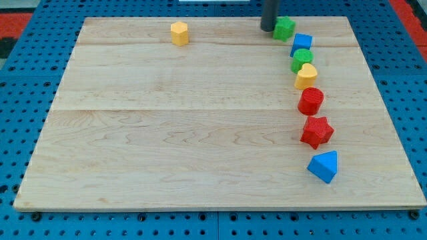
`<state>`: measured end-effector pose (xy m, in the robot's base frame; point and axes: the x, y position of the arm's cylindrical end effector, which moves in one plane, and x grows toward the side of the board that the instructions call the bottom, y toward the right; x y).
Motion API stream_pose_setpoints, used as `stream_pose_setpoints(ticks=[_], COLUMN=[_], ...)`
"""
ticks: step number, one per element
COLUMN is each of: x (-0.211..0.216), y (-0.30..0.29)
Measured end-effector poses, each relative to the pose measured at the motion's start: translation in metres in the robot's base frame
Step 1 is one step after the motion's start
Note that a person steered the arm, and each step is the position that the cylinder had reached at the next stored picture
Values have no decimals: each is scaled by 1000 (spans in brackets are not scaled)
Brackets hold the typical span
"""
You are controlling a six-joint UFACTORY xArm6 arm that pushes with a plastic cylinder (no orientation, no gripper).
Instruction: Push the yellow hexagon to the center
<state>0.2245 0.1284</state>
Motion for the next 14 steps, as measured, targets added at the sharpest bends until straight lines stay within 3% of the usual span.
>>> stream_pose_setpoints(ticks=[1, 2, 3, 4, 5, 6, 7, 8, 9, 10, 11, 12, 13, 14], x=[0, 9, -32, -15, 59, 16, -26, 6, 97, 76, 46, 12, 71, 113], y=[3, -79, -130, -169, -169, -149, -172, -232, -188, -186, -235, -195, -123, -102])
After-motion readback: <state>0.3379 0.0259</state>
